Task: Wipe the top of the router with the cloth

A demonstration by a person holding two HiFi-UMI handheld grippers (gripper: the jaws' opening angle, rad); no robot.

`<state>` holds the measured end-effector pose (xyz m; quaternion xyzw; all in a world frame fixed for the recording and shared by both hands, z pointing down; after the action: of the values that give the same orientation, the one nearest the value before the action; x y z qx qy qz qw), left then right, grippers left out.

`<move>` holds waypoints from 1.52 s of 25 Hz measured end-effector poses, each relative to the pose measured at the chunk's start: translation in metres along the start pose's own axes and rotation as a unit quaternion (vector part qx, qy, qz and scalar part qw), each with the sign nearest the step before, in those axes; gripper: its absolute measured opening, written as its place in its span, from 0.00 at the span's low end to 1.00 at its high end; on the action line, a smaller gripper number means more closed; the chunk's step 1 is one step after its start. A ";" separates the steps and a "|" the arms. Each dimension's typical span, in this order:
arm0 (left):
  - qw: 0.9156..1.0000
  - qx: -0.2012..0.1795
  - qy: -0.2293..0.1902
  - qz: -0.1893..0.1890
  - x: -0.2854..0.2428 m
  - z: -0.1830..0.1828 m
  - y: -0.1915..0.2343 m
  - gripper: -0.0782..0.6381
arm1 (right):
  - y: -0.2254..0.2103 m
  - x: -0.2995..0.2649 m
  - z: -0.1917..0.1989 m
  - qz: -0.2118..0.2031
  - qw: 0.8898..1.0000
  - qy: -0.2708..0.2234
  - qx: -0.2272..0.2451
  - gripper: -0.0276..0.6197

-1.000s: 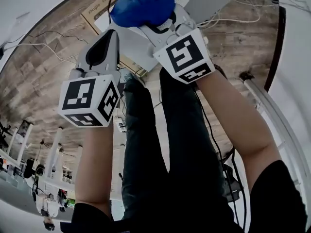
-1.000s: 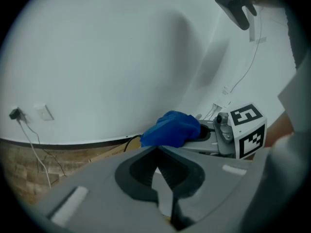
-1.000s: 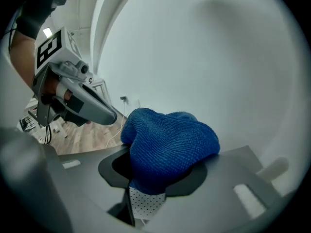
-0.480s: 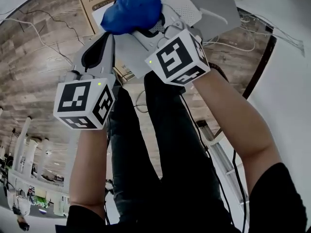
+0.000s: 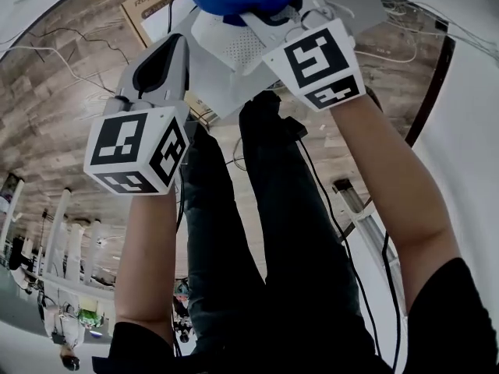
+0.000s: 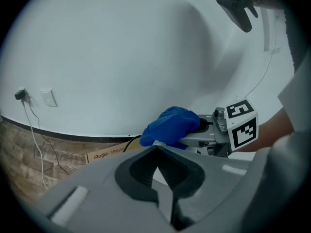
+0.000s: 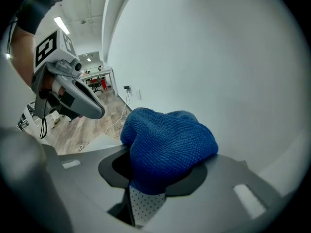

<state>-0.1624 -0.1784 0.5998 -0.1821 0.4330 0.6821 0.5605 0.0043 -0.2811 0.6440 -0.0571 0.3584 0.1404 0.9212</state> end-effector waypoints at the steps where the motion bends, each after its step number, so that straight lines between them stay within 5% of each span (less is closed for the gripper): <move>1: 1.000 -0.006 0.001 0.004 -0.002 -0.002 -0.005 0.11 | 0.000 0.006 0.004 0.004 1.000 -0.001 -0.005 0.30; 10: 0.997 -0.059 0.030 0.041 0.000 0.014 -0.034 0.11 | 0.043 0.053 0.038 0.024 0.999 -0.004 -0.047 0.30; 26: 0.995 -0.075 0.043 0.048 0.062 0.073 -0.039 0.11 | 0.156 0.091 0.067 0.029 0.993 0.010 -0.112 0.30; 32: 0.993 -0.099 0.030 0.062 0.102 0.053 -0.073 0.11 | 0.167 0.149 0.015 0.048 0.987 -0.034 -0.147 0.30; 38: 0.983 -0.162 -0.047 0.070 0.160 -0.031 -0.148 0.11 | 0.138 0.236 -0.086 0.082 0.980 -0.118 -0.140 0.30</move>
<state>-0.0820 -0.1064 0.4072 -0.2074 0.3016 0.7884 0.4945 0.0732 -0.1156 0.4203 -0.1393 0.2277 0.2702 0.9251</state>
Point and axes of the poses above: the fingertips, and each gripper's own axes: x backward along the fingers, y to its left, z out of its underside, the point moved 10 cm from there along x, backward along the fingers, and after that the axes turned 4 degrees about x, right-handed, at the moved point
